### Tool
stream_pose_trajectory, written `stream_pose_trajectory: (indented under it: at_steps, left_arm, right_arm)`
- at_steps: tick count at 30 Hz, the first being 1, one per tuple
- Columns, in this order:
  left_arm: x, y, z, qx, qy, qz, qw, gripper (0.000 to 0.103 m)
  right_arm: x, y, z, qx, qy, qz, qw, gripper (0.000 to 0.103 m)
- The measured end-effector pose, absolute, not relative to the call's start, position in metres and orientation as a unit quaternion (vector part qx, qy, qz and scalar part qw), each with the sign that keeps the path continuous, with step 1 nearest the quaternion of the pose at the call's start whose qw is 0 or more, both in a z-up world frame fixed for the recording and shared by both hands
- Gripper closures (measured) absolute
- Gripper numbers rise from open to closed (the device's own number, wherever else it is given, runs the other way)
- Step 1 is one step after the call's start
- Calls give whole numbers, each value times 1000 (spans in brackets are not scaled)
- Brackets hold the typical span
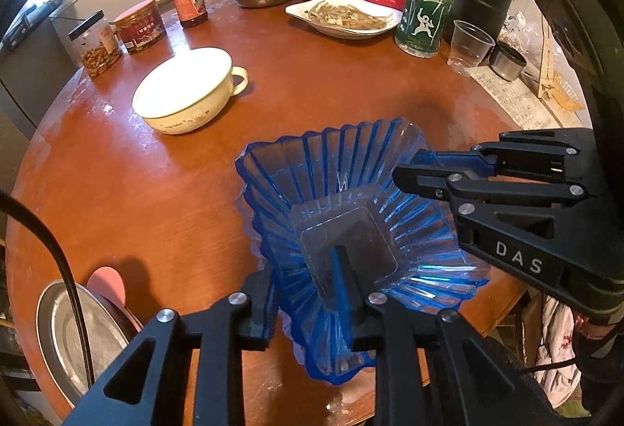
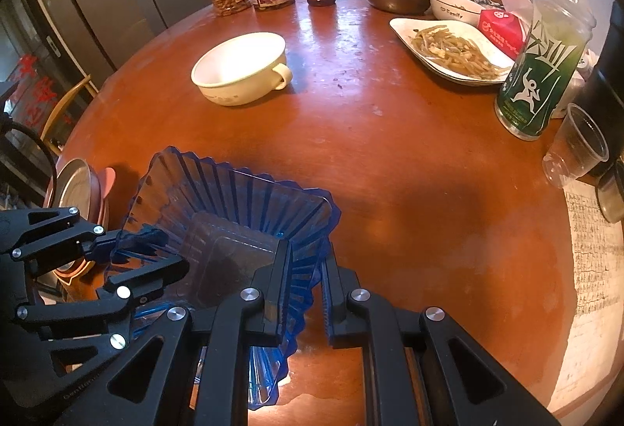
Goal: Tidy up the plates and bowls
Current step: 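Lower the blue glass dish into the clear glass dish with both grippers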
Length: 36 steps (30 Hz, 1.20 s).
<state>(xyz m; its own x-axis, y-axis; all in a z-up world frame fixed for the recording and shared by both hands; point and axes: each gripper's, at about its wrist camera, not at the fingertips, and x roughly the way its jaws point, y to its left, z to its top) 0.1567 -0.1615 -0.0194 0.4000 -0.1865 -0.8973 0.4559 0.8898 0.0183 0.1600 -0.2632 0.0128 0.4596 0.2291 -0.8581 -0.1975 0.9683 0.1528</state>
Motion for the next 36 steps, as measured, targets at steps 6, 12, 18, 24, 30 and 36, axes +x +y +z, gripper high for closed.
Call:
stream_pose_trajectory:
  at_steps: [6, 12, 18, 24, 30, 36]
  left_arm:
    - [152, -164, -21, 125, 495, -182, 840, 74]
    - [147, -167, -21, 135, 479, -166, 851, 73]
    - [142, -171, -20, 161, 463, -154, 858, 73]
    - [140, -171, -22, 193, 446, -120, 866, 74]
    - [147, -162, -26, 168, 457, -130, 864, 74]
    - [150, -155, -23, 137, 462, -143, 864, 73]
  right_arm:
    - [159, -262, 13, 9, 500, 126, 857, 89]
    - [159, -260, 12, 4, 500, 127, 857, 89]
    - [159, -261, 12, 8, 500, 130, 856, 89]
    - [159, -261, 11, 1, 499, 129, 857, 89]
    - [159, -260, 11, 2, 499, 129, 857, 88]
    - [160, -258, 10, 0, 500, 125, 857, 85]
